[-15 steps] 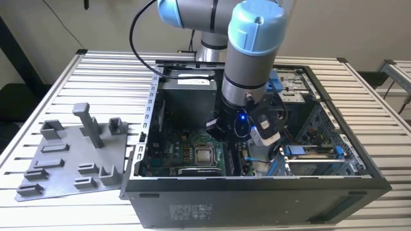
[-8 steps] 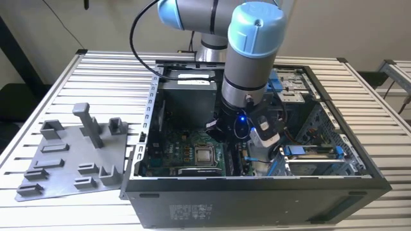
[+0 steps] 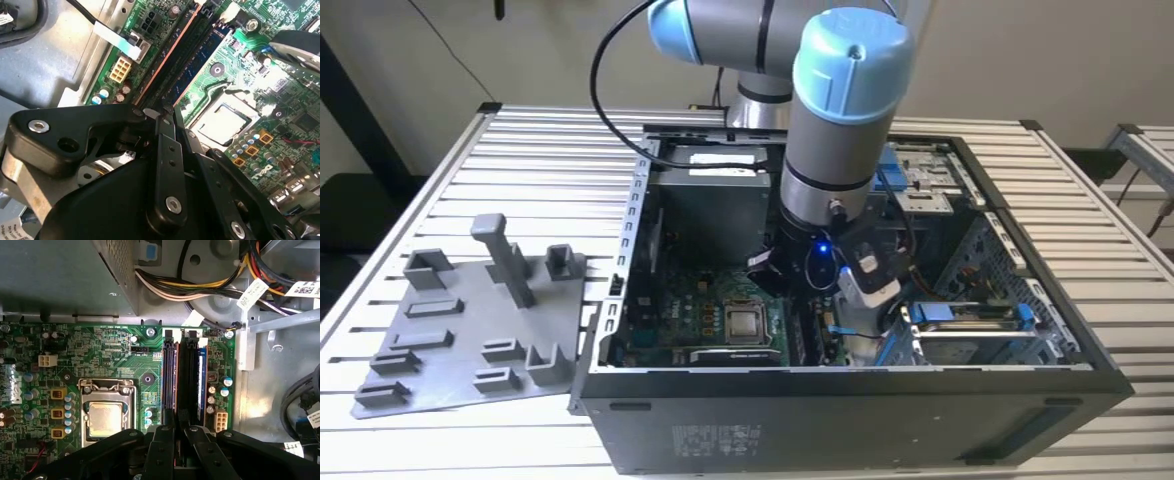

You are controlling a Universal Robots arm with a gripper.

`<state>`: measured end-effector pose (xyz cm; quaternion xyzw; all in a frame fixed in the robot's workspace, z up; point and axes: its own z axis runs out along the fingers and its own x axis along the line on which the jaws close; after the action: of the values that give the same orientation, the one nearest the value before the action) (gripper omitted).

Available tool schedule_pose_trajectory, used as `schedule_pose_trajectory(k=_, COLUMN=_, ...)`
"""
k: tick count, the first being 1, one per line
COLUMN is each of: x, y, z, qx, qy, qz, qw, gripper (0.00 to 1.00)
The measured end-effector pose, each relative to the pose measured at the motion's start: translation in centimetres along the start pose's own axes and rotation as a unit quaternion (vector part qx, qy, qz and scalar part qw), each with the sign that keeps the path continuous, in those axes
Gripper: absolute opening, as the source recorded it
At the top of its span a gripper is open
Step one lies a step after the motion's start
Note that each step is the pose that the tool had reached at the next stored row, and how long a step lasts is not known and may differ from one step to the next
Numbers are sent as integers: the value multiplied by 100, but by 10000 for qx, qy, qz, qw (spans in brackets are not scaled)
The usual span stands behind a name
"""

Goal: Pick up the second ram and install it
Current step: 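Insert the second ram into the second slot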

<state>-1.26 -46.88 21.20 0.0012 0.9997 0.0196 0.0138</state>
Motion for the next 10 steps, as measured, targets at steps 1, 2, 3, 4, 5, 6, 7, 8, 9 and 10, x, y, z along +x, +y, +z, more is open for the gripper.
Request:
schedule_pose_trajectory(k=1, x=0, y=-1, z=0, qx=5, qy=-1, qz=0, qw=10000, gripper=15)
schedule_pose_trajectory(k=2, x=0, y=-2, z=-1, qx=7, qy=-1, qz=0, qw=10000, gripper=22)
schedule_pose_trajectory(k=3, x=-1, y=-4, z=-10, qx=14, qy=2, qz=0, qw=10000, gripper=22)
schedule_pose_trajectory(k=4, x=-2, y=-3, z=-38, qx=8, qy=3, qz=1, qw=10000, gripper=22)
schedule_pose_trajectory(k=5, x=-3, y=-1, z=-80, qx=6, qy=4, qz=4, qw=10000, gripper=22)
schedule_pose_trajectory(k=6, x=-4, y=0, z=-122, qx=5, qy=4, qz=4, qw=10000, gripper=22)
schedule_pose_trajectory(k=7, x=-6, y=3, z=-170, qx=5, qy=4, qz=4, qw=10000, gripper=22)
schedule_pose_trajectory(k=8, x=-7, y=4, z=-215, qx=6, qy=5, qz=4, qw=10000, gripper=22)
schedule_pose_trajectory(k=9, x=-8, y=6, z=-259, qx=5, qy=4, qz=4, qw=10000, gripper=22)
schedule_pose_trajectory(k=10, x=-9, y=8, z=-305, qx=6, qy=4, qz=4, qw=10000, gripper=22)
